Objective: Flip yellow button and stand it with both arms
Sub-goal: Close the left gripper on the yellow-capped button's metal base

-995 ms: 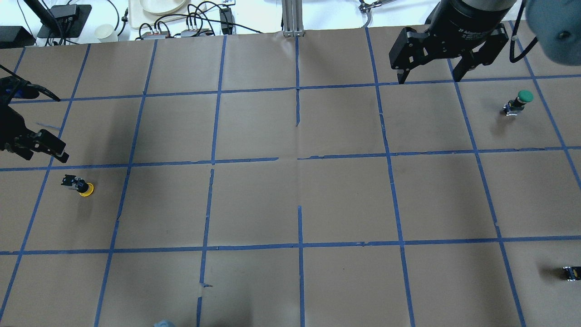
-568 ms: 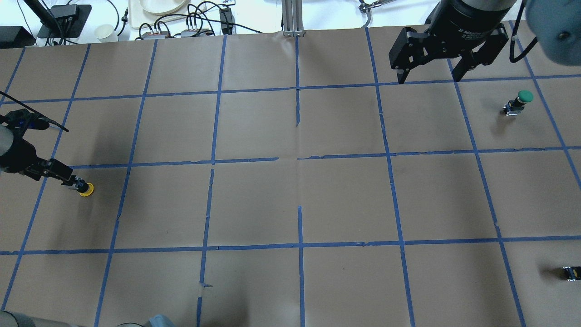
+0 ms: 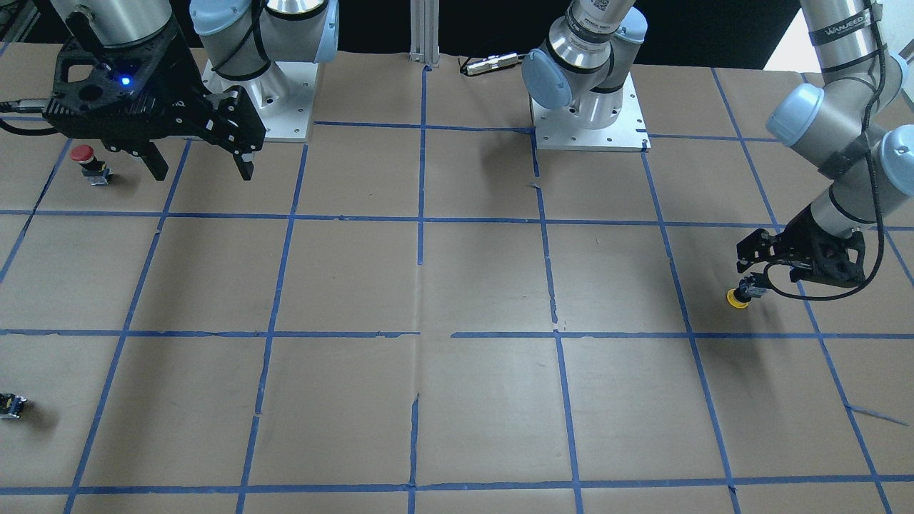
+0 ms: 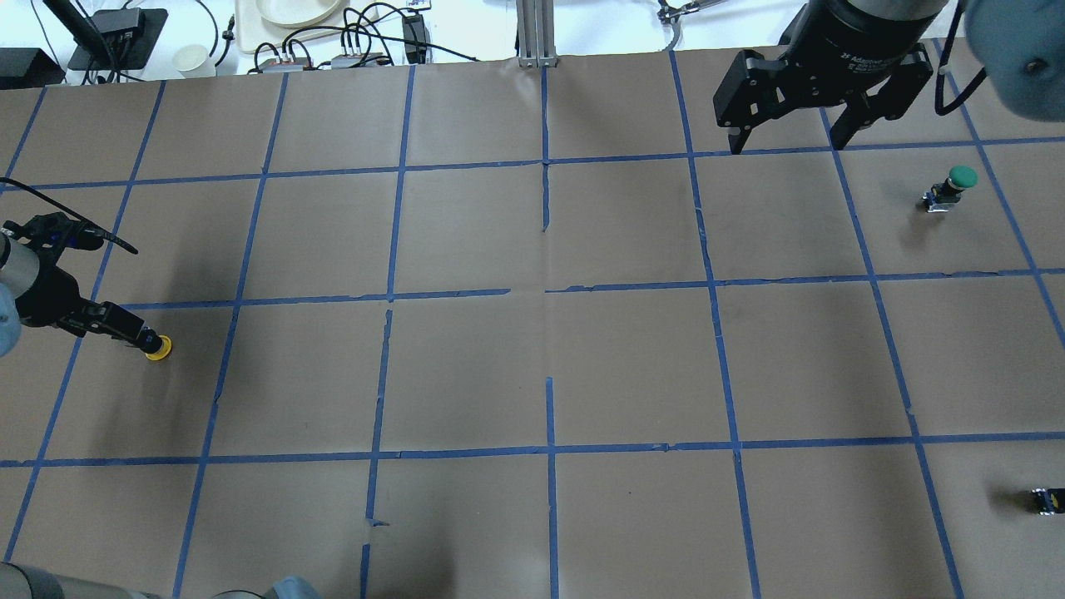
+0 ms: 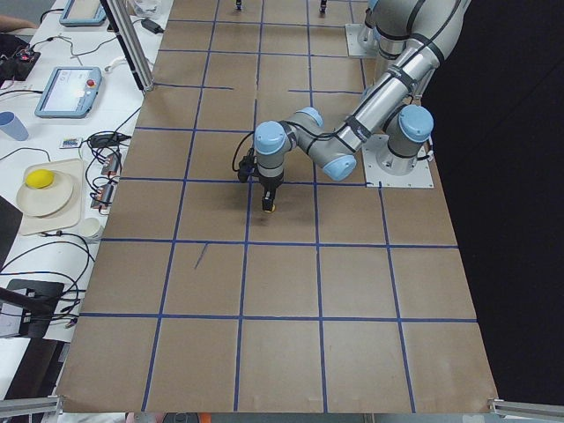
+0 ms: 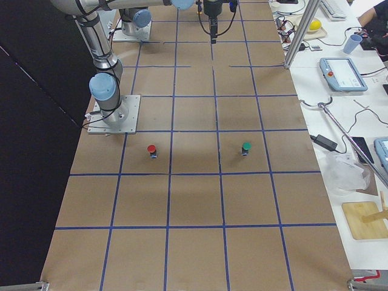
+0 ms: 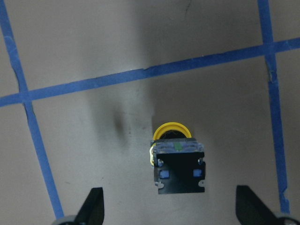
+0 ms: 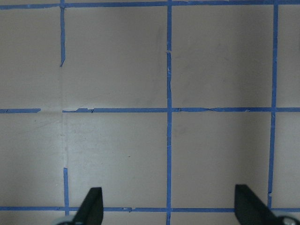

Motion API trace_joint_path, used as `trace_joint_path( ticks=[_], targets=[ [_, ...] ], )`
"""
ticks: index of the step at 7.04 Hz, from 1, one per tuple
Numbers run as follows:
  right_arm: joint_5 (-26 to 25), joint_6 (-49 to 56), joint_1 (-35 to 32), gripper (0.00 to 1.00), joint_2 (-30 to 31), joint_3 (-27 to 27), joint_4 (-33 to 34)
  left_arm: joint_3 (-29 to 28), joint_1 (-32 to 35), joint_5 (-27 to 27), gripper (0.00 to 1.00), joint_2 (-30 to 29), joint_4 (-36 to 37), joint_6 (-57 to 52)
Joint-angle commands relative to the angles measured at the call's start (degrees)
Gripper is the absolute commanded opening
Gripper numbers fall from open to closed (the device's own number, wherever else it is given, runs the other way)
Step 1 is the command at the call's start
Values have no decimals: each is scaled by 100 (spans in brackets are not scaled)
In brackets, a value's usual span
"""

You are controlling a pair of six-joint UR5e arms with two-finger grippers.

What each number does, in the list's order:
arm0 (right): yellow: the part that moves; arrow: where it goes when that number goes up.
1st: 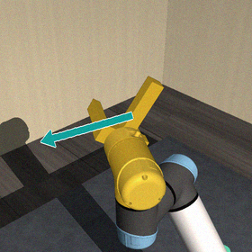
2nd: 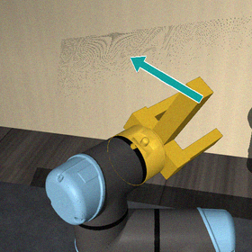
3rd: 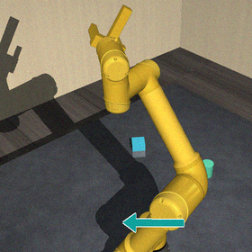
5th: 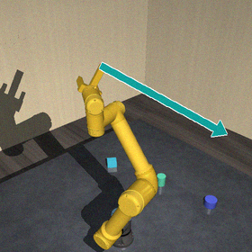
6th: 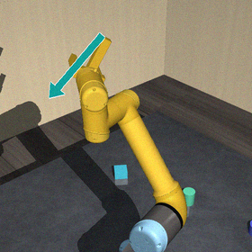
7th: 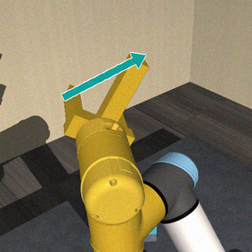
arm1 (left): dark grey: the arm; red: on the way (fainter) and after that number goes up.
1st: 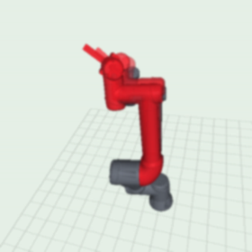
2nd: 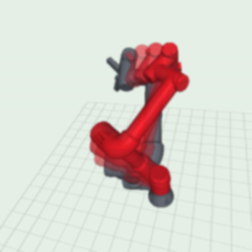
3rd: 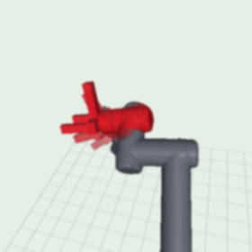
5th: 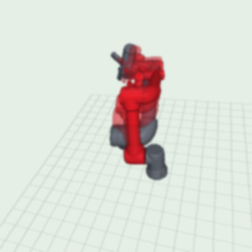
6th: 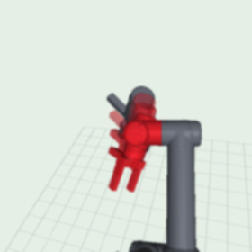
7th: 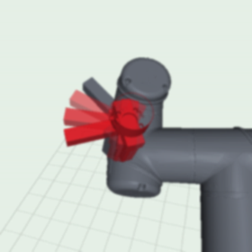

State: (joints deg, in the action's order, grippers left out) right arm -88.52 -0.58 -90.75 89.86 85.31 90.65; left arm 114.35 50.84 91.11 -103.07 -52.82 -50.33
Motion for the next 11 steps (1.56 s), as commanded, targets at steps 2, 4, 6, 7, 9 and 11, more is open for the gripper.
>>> trace_joint_path(
  ticks=[2,4,6,7,9,11],
  targets=[
    [1,6,101,100,5,-14,-12,-18,14,-127,98,-12,123,-75],
    [10,6,102,100,5,-14,-12,-27,23,-154,98,-90,132,57],
    [10,6,102,100,5,-14,-3,-45,119,-216,99,-335,384,234],
    [10,6,93,100,14,-14,-12,-36,119,-225,99,-389,613,242],
    [1,6,84,100,14,-6,-12,-1,128,-225,92,-424,615,278],
    [1,6,75,100,14,-6,-21,34,128,-190,77,-416,589,313]
  ],
)
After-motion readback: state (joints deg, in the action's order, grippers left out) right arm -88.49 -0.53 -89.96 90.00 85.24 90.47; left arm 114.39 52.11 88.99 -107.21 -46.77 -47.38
